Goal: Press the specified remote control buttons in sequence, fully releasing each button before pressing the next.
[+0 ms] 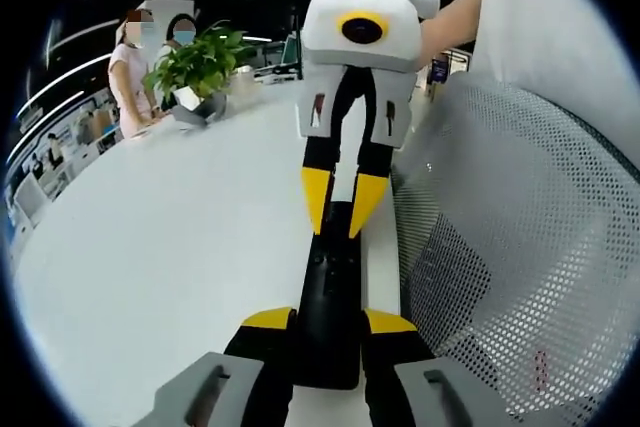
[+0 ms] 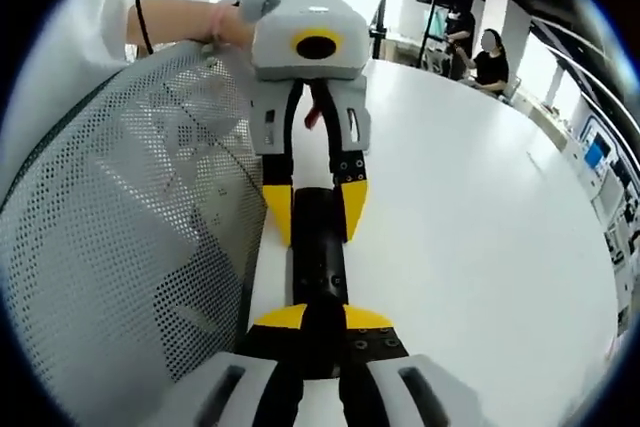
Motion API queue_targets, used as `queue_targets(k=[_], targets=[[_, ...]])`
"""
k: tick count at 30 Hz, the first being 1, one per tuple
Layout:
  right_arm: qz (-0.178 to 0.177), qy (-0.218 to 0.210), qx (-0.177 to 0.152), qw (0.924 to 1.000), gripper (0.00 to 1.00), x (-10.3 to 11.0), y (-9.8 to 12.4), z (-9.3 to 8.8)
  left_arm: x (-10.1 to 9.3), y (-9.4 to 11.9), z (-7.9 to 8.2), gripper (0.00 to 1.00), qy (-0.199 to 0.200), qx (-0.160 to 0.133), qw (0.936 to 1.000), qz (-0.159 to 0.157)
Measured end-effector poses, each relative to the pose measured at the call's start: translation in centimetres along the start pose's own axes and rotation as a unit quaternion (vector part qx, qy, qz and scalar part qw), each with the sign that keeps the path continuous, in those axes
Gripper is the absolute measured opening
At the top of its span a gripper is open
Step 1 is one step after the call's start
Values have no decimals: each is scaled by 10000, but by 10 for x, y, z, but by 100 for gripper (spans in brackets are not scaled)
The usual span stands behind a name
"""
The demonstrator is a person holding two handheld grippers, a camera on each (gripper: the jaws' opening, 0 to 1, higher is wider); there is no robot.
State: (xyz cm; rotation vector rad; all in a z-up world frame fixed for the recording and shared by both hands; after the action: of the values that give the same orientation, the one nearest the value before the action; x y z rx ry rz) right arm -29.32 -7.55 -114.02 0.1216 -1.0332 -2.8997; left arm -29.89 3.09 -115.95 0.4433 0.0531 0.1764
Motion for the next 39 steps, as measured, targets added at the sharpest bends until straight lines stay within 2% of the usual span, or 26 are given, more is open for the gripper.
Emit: queue_targets(k=[8,11,13,15,16,17,20,24,28,29,31,34,37,38,39], targets=[[114,-140,159,9997,7,0,0,0,0,0,0,25,-1,-10,10000,-3],[243,-192,397,9987,6,-2,-2,3,0,0,0,25,2,-10,10000,-3],[371,-85,729,9966,6,-1,-3,4,0,0,0,25,1,-11,10000,-6],[346,-115,980,9945,6,-1,-5,6,0,0,0,25,12,-14,10000,-1],[499,165,1143,9921,5,-1,-7,7,0,0,-1,25,15,-18,10000,0],[550,202,1240,9906,5,-1,-7,8,-1,0,-1,25,19,-20,10000,1],[565,-172,1356,9890,5,-4,-9,9,-1,-1,-1,25,25,-35,10000,4],[409,-280,1148,9921,6,-3,-6,7,0,0,-1,25,26,-37,10000,4],[94,-309,695,9971,6,0,-3,4,-1,0,-1,25,27,-37,10000,4],[-19,-432,522,9977,6,0,-2,3,-1,0,-1,25,26,-38,10000,3],[-148,-596,377,9974,5,-1,-1,2,0,0,-1,25,21,-39,10000,4],[-160,-590,383,9974,0,-2,-1,3,0,-1,-1,25,27,-49,10000,21],[-142,-691,369,9968,4,-2,-3,5,0,-1,-1,25,33,-55,10000,20],[-96,-609,414,9972,3,-1,-4,5,0,-1,-1,25,39,-57,10000,19],[-66,-355,488,9982,1,-3,-3,5,0,-1,-1,25,38,-57,10000,16]])
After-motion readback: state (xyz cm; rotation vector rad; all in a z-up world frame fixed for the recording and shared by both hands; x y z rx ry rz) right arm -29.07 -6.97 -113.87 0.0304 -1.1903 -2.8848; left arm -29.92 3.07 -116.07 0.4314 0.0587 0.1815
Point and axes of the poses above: the point that each gripper's makers call its tool centre point, and the gripper's own axes: y roughly backward along the fingers, x roughly to its left, z roughly out of its top, the point moved 5 cm from there along y, roughly backward along the fingers, and after that the axes turned 15 degrees about -x, right-handed, at the moved point
